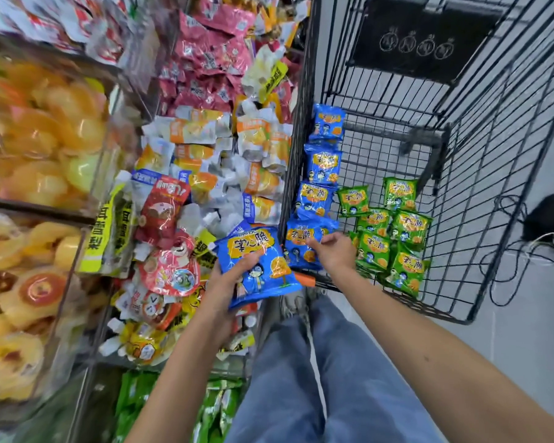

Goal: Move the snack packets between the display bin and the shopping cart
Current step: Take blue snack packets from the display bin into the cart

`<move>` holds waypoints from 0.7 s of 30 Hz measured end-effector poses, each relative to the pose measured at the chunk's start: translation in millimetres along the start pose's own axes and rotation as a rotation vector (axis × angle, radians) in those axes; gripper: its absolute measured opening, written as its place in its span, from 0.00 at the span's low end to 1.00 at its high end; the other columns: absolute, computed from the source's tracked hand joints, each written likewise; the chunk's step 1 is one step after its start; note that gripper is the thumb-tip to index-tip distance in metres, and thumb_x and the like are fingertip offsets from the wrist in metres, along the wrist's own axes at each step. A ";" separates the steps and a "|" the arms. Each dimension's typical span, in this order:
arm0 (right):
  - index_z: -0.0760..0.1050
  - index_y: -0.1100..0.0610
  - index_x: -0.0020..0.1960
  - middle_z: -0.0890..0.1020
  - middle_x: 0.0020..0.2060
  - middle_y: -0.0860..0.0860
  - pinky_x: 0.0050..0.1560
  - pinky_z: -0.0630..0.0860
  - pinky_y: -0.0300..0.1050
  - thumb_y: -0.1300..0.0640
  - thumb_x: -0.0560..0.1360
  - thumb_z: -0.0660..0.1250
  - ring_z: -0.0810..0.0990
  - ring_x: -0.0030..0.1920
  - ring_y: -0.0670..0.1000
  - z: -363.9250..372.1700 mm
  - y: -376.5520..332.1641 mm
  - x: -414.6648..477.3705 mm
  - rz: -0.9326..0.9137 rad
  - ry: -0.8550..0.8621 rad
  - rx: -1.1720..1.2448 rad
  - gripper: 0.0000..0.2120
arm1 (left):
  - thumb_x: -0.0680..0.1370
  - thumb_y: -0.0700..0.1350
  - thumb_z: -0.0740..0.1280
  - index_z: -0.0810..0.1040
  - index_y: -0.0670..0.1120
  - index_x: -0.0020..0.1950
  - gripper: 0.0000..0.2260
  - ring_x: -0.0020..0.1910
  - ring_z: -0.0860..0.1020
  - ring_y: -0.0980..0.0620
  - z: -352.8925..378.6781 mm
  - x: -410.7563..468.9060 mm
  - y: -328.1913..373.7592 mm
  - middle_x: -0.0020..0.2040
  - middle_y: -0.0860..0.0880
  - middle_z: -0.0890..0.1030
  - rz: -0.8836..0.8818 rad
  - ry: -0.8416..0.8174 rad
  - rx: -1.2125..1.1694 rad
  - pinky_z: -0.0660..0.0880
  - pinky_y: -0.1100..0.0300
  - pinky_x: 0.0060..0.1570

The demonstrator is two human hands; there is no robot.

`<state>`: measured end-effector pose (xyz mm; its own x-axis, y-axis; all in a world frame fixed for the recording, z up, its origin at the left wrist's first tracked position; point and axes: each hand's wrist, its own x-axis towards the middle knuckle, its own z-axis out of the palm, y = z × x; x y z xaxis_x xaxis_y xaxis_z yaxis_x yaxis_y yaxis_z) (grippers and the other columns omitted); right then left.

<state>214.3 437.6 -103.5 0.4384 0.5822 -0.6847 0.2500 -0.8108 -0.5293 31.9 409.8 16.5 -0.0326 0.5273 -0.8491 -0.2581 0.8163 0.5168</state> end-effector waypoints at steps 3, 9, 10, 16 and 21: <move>0.76 0.54 0.47 0.80 0.50 0.55 0.47 0.73 0.47 0.40 0.70 0.70 0.78 0.52 0.57 -2.5 3.1 -1.2 -0.027 0.012 -0.227 0.18 | 0.58 0.51 0.74 0.74 0.44 0.64 0.36 0.43 0.84 0.47 2.2 2.4 0.1 0.53 0.44 0.84 0.002 0.014 -0.010 0.80 0.53 0.41; 0.74 0.55 0.46 0.77 0.40 0.49 0.42 0.72 0.42 0.53 0.77 0.62 0.76 0.41 0.48 -23.2 -25.2 -42.8 -0.234 -0.041 0.200 0.06 | 0.61 0.49 0.73 0.72 0.43 0.67 0.35 0.48 0.82 0.44 19.2 4.9 -2.0 0.57 0.41 0.82 0.013 -0.023 0.009 0.81 0.55 0.41; 0.75 0.54 0.46 0.77 0.38 0.47 0.41 0.73 0.38 0.52 0.78 0.62 0.77 0.39 0.43 -28.5 -30.3 -55.0 -0.247 -0.208 0.303 0.06 | 0.62 0.48 0.73 0.72 0.42 0.67 0.34 0.48 0.82 0.44 23.1 6.0 -3.2 0.57 0.41 0.82 0.019 -0.030 0.005 0.81 0.54 0.42; 0.77 0.56 0.55 0.81 0.50 0.55 0.54 0.75 0.50 0.55 0.69 0.74 0.79 0.49 0.52 -50.6 -34.5 -82.1 -0.282 -0.490 0.240 0.16 | 0.60 0.64 0.69 0.73 0.48 0.66 0.37 0.49 0.83 0.49 38.3 9.9 -8.9 0.57 0.45 0.82 0.034 -0.005 0.041 0.80 0.57 0.40; 0.76 0.50 0.51 0.83 0.47 0.52 0.43 0.80 0.44 0.62 0.71 0.70 0.83 0.44 0.50 -64.7 -35.9 -60.1 0.000 -0.615 0.596 0.11 | 0.61 0.63 0.69 0.75 0.48 0.62 0.33 0.55 0.81 0.44 40.7 18.3 -16.7 0.55 0.46 0.83 0.077 0.127 0.087 0.75 0.43 0.58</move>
<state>234.8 427.8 -11.0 -0.1508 0.6512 -0.7438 -0.3214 -0.7438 -0.5860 74.9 415.4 -3.2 -0.1720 0.5594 -0.8109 -0.1654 0.7950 0.5835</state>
